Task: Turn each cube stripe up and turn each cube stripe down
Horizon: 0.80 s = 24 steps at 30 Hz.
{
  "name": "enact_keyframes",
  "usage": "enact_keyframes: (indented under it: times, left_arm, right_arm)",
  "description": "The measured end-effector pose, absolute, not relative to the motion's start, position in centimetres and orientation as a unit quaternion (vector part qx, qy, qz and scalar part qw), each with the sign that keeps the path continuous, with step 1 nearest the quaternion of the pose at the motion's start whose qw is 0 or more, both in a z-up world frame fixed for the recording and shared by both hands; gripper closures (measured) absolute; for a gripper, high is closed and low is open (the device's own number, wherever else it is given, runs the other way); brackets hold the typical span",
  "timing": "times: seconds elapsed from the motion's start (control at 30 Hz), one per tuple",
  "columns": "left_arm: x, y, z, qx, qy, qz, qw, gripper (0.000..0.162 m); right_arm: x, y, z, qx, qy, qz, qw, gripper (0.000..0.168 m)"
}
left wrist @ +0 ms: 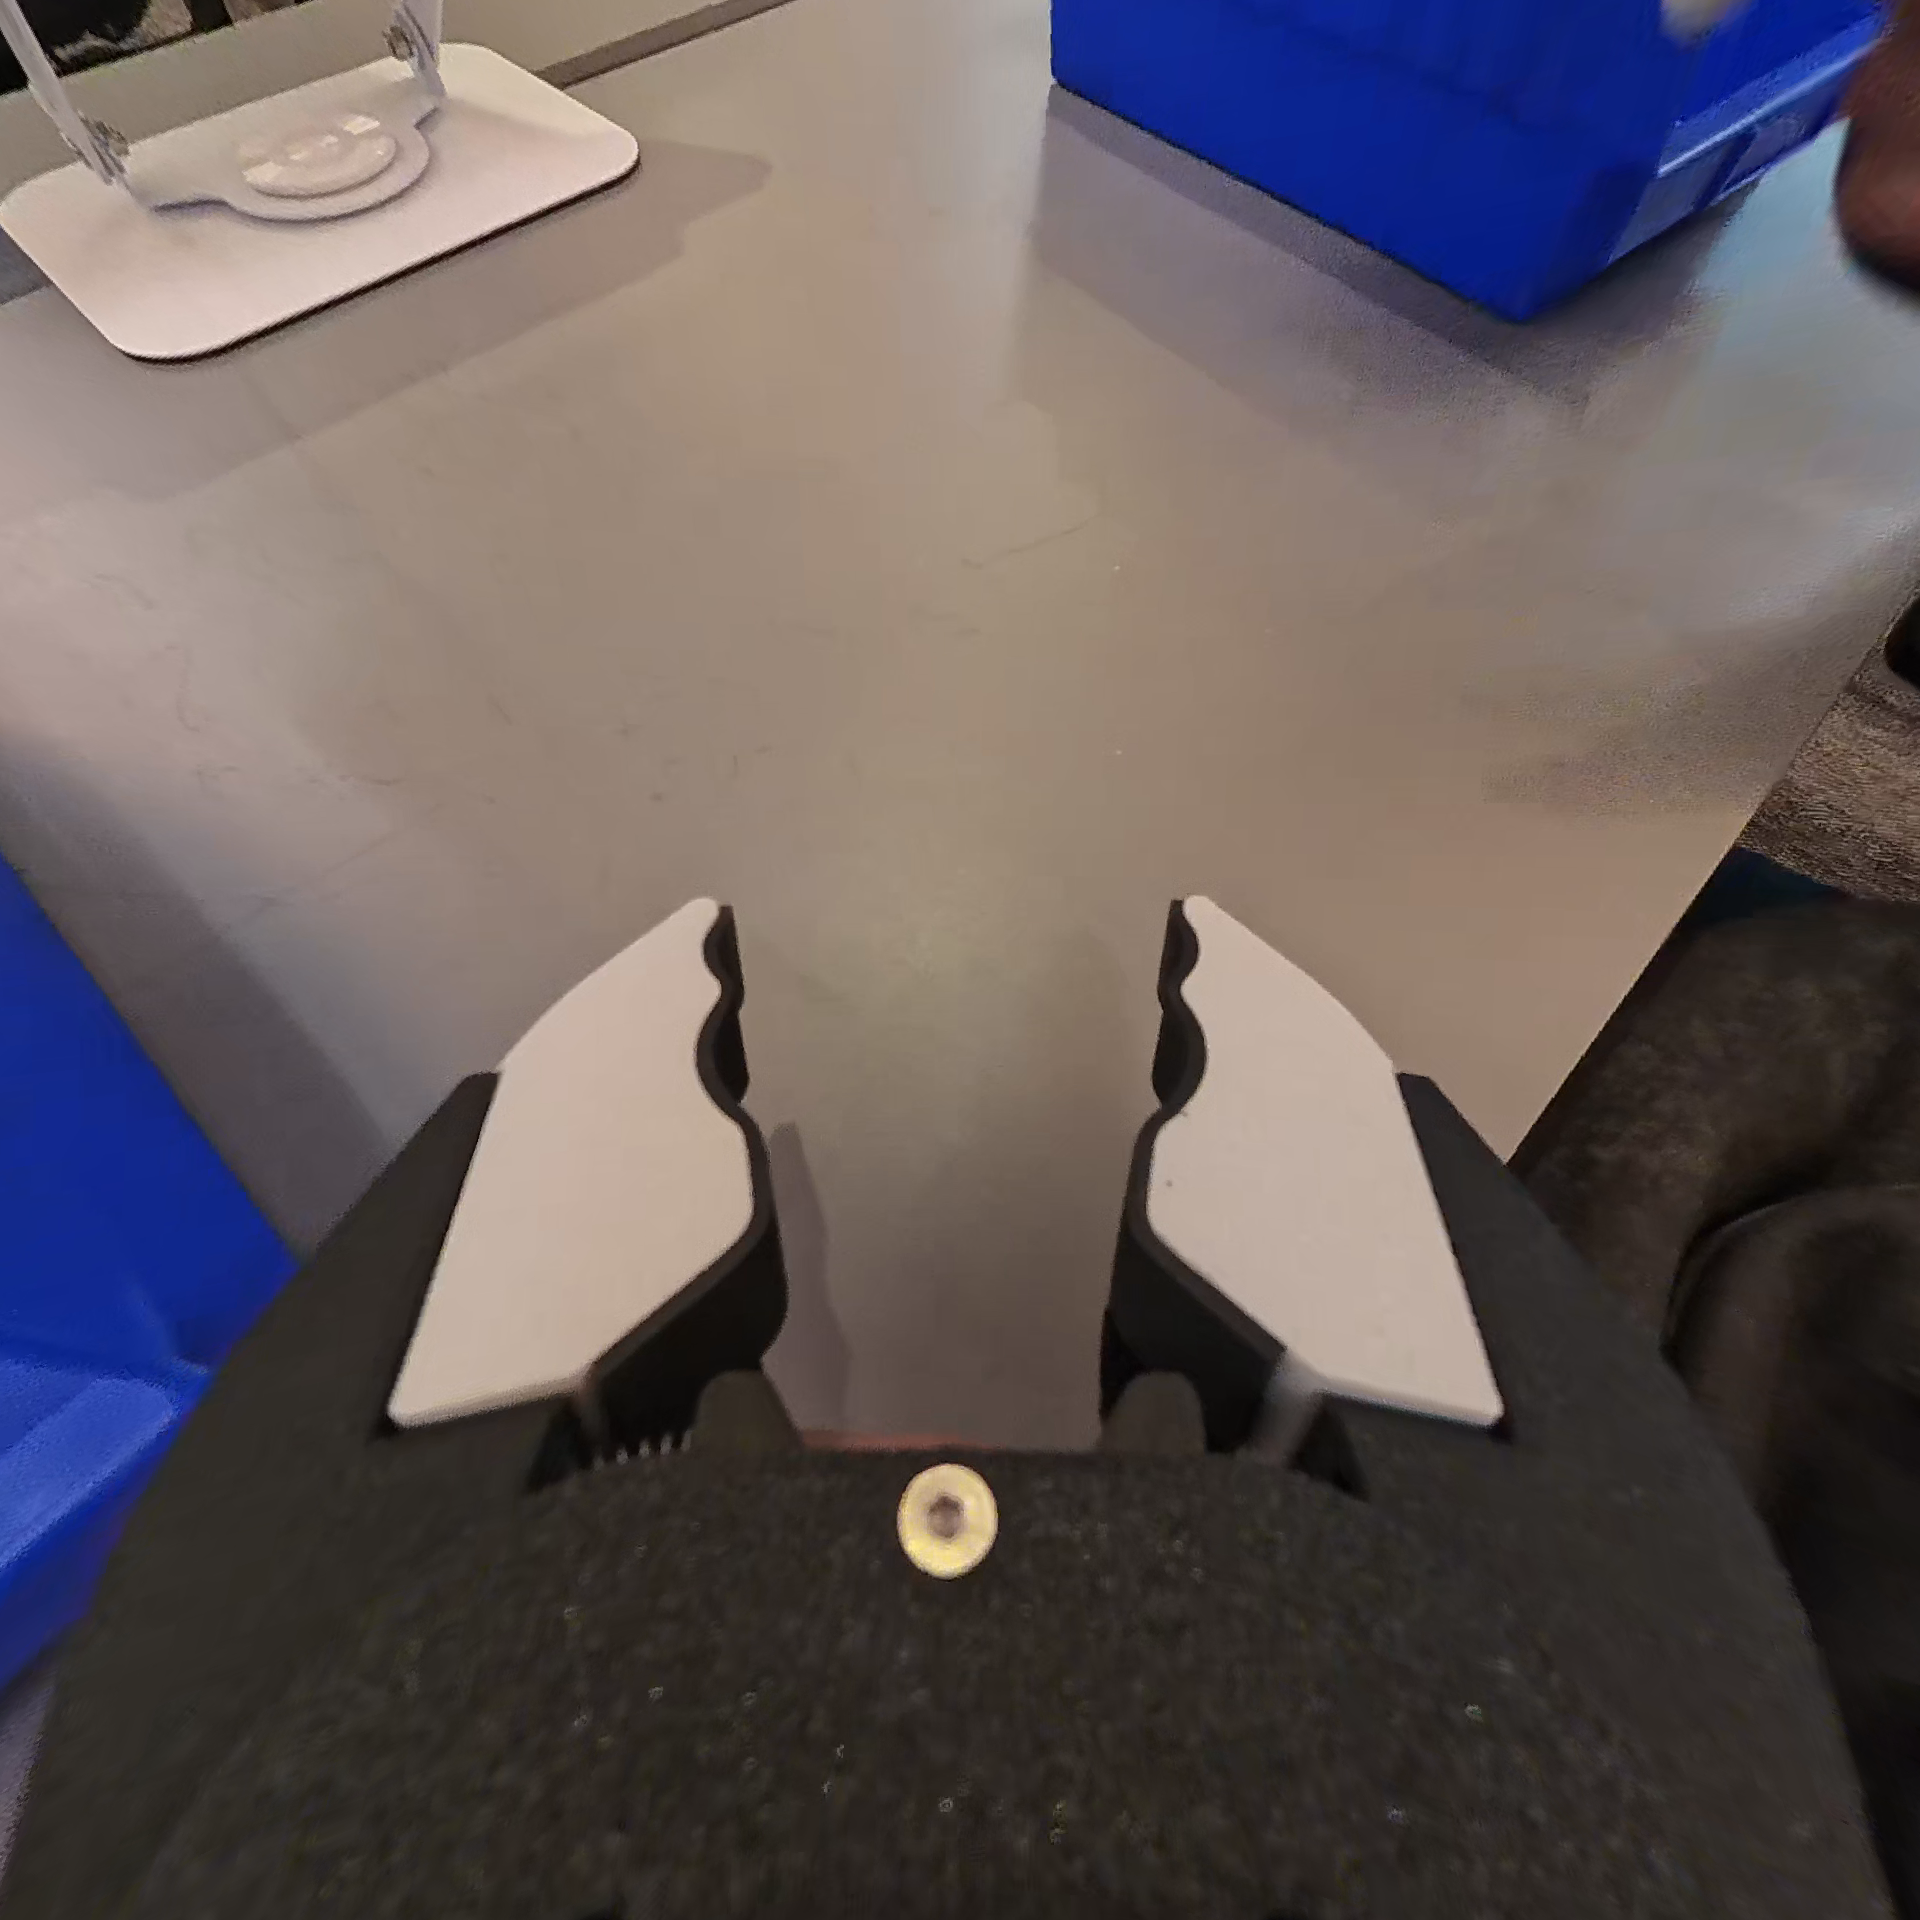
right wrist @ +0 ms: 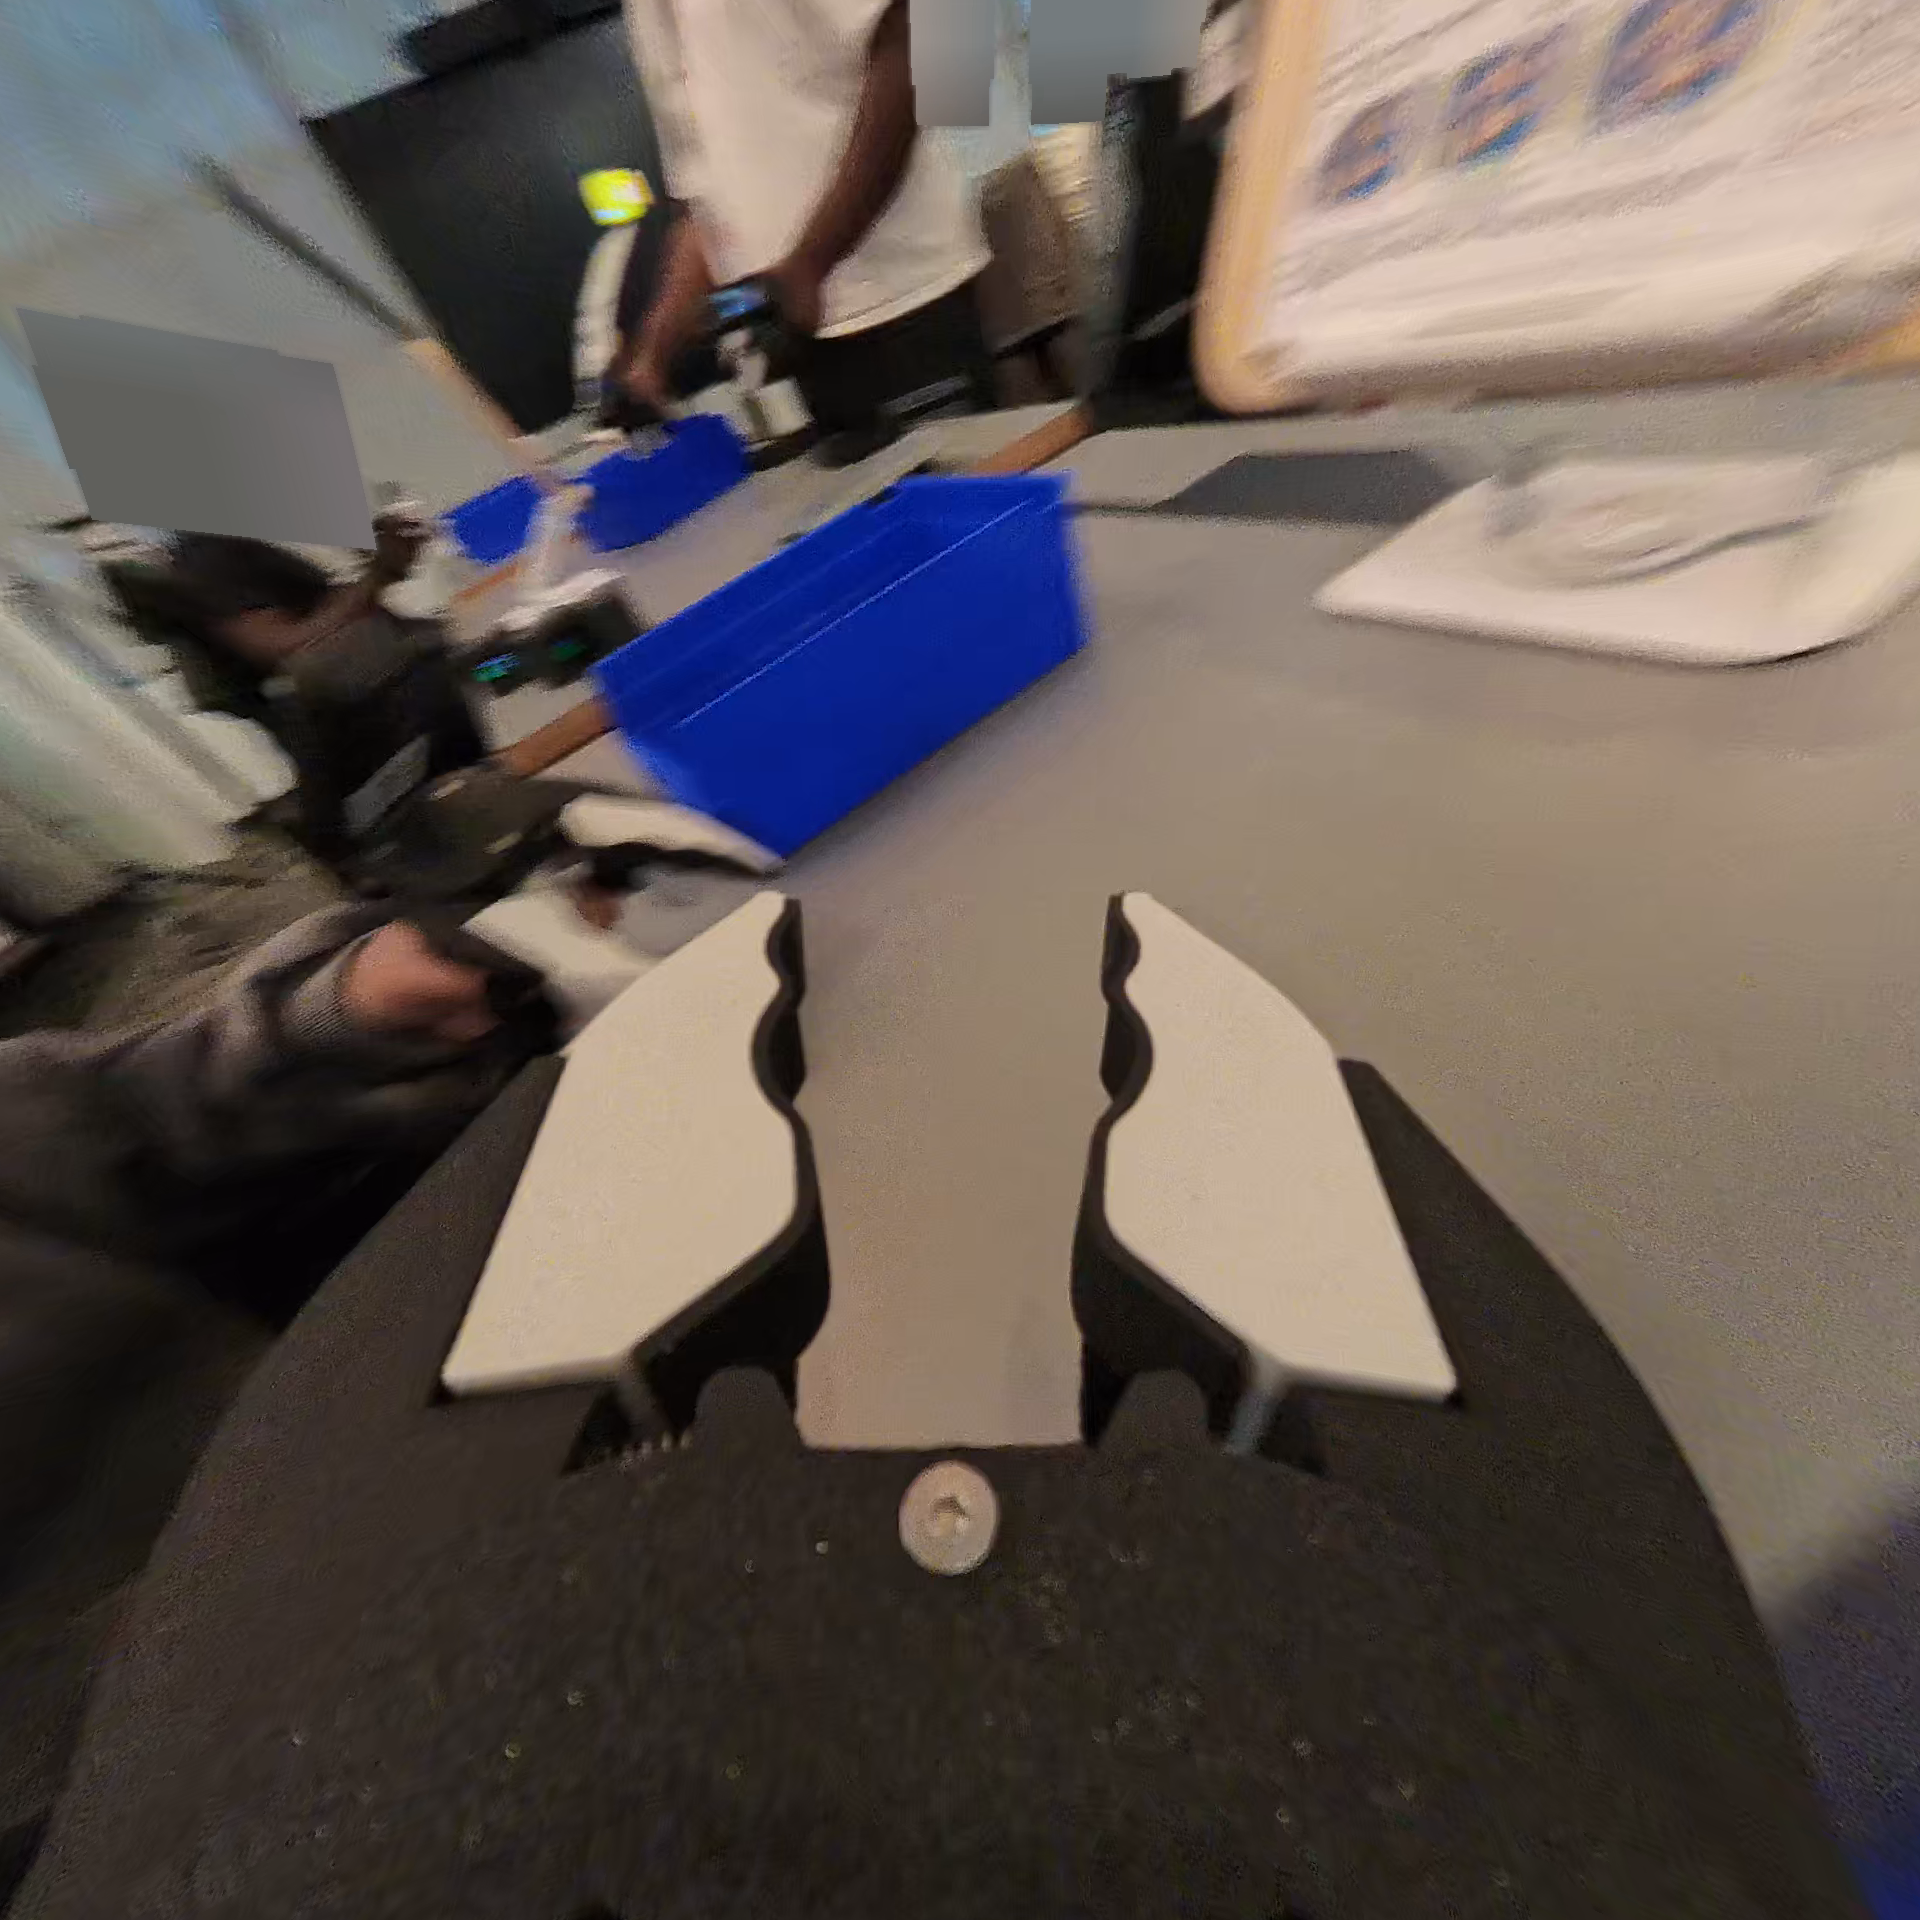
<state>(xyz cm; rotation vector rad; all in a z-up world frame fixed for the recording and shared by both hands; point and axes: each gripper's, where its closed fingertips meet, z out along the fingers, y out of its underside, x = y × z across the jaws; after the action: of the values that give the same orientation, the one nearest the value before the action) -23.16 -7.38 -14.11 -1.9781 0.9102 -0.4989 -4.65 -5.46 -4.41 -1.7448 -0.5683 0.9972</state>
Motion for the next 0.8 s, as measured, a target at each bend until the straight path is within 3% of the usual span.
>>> enact_keyframes:
  times: [0.1, 0.2, 0.33, 0.47, 0.53, 0.67, 0.8]
  left_arm:
    - [-23.2, -7.5, -14.3, -0.799, 0.368, -0.197, 0.433, 0.086]
    - [-23.2, -7.6, -14.1, -0.799, 0.366, -0.197, 0.435, 0.087]
    - [-23.4, -7.7, -13.6, -0.803, 0.354, -0.217, 0.428, 0.088]
    - [-25.7, -7.8, -8.6, -0.792, 0.320, -0.267, 0.446, 0.087]
    - [-30.6, -5.4, -6.3, -0.824, 0.271, -0.202, 0.455, 0.092]
    - [-41.5, 2.2, -5.9, -0.901, 0.152, -0.036, 0.404, 0.090]
    - [-44.2, 7.0, -9.4, -0.951, 0.091, -0.085, 0.281, 0.090]
  right_arm:
    - [-9.7, -9.8, -8.4, -0.725, -0.313, 0.407, 0.458, 0.113]
    - [-10.4, -10.0, -9.4, -0.724, -0.372, 0.308, 0.492, 0.120]
    - [-11.1, -10.6, -10.4, -0.727, -0.392, 0.299, 0.477, 0.121]
    - [-11.0, -10.6, -10.3, -0.735, -0.376, 0.320, 0.465, 0.121]
    - [-10.8, -10.7, -9.8, -0.734, -0.364, 0.339, 0.462, 0.121]
    - [-10.1, -10.1, -9.8, -0.745, -0.328, 0.372, 0.446, 0.122]
    - [-9.9, -9.9, -10.5, -0.761, -0.289, 0.419, 0.402, 0.123]
